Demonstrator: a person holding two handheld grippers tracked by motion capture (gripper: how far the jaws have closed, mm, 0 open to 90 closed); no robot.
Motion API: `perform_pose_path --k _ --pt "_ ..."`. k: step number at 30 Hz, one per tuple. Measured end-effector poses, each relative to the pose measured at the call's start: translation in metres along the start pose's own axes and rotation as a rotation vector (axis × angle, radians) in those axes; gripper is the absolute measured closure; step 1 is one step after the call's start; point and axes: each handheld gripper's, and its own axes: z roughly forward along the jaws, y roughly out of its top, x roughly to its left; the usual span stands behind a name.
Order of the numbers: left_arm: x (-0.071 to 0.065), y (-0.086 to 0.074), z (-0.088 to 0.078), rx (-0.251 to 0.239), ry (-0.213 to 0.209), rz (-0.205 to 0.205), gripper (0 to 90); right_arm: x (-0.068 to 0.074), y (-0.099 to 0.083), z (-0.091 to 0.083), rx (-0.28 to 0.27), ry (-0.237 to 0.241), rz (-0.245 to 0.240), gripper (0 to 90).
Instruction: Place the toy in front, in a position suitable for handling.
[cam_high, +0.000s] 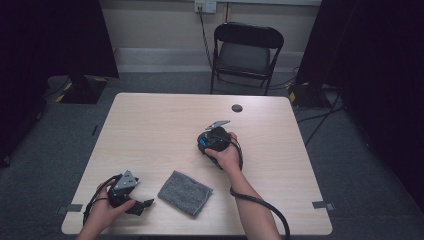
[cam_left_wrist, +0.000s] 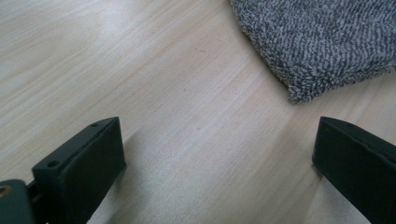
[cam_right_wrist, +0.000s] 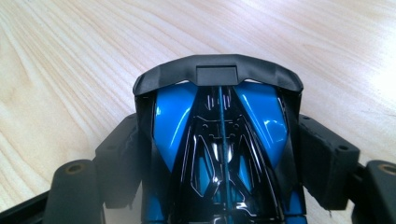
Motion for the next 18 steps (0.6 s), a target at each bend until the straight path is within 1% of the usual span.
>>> perform_pose_path --k 1,8,13,15,18 --pt "0.0000 0.0000 0.0000 0.000 0.000 0.000 1.6 0.0006 0.0000 0.0007 0.008 -0.006 -0.004 24.6" --pt "0.0000 0.0000 0.0000 0.000 -0.001 -0.001 1.6 0.0038 -0.0001 0.0040 0.035 -0.003 -0.037 24.4" --pt "0.0000 0.0000 0.0001 0.000 -0.001 -0.001 1.6 0.0038 -0.0019 0.0039 0.044 0.001 -0.039 24.3" --pt "0.0000 0.0000 0.0001 0.000 -0.001 -0.001 1.6 0.0034 -0.0027 0.0030 0.035 0.004 -0.037 24.2" --pt "0.0000 0.0000 0.0000 0.000 -0.001 -0.001 1.6 0.0038 -0.0033 0.0027 0.044 0.011 -0.048 24.1"
